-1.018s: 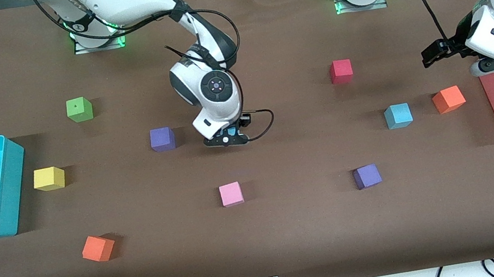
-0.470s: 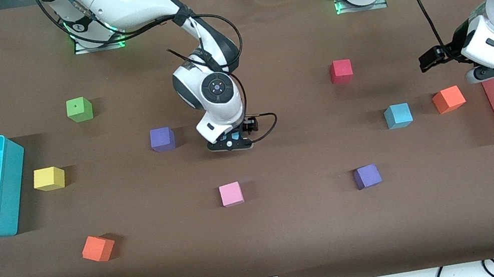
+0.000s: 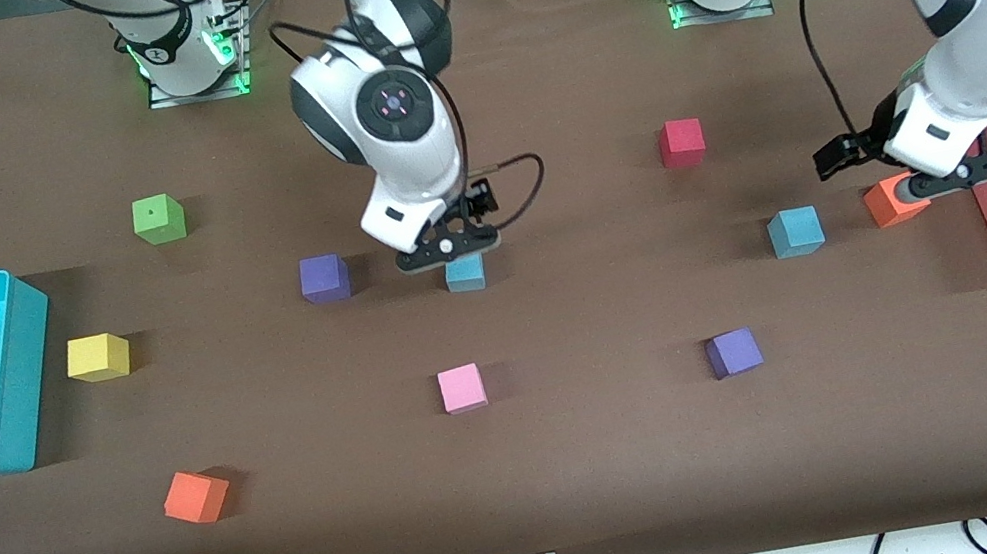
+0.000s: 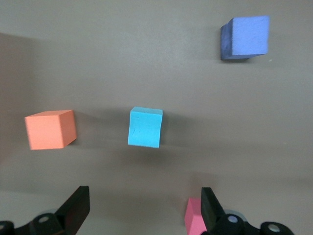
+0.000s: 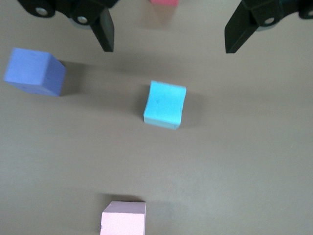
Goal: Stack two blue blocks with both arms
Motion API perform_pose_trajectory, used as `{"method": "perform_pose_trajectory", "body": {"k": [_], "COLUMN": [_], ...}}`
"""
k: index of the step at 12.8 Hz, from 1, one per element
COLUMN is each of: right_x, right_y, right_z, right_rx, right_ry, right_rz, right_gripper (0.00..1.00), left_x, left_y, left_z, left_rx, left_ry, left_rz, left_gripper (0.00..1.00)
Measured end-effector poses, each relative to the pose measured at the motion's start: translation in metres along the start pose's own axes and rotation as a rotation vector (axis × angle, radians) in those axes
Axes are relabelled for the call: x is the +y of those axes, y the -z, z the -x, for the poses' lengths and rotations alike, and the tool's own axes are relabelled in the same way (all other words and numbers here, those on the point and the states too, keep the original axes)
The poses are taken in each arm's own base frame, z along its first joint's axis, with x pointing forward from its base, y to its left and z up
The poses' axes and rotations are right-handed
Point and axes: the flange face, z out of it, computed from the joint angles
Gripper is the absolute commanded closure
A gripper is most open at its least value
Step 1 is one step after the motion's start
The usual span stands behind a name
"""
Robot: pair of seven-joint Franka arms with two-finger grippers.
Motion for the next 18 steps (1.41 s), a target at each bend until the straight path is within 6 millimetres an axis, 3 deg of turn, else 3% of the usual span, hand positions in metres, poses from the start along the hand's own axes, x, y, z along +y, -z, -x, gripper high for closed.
{"method": "perform_pose_trajectory", "body": {"k": [3,7,12,18], "right_x": [0.022,0.069,0.132,0.150], "right_y": [0.002,-0.037,-0.107,-0.179], "right_z": [0.028,0.036,0.036,0.042], "right_rx": [0.011,0.077,0.223,0.440], "right_ry": [0.198,0.434,0.631,0.787], "right_rz": [-0.010,-0.080,-0.340,-0.511], "right_gripper": [0.00,0.00,0.00,0.00], "left_x": [-0.002,-0.004,-0.004,-0.007], "left_y": [-0.055,-0.109,-0.143,-0.173], "left_z": [0.004,0.006,-0.004,-0.007], "left_rx": [0.040,0.072,0.104,0.098], "left_ry": [-0.005,-0.065,-0.127,-0.191], "left_rz": [0.009,0.018,0.027,0.001], "left_gripper": [0.00,0.00,0.00,0.00]}}
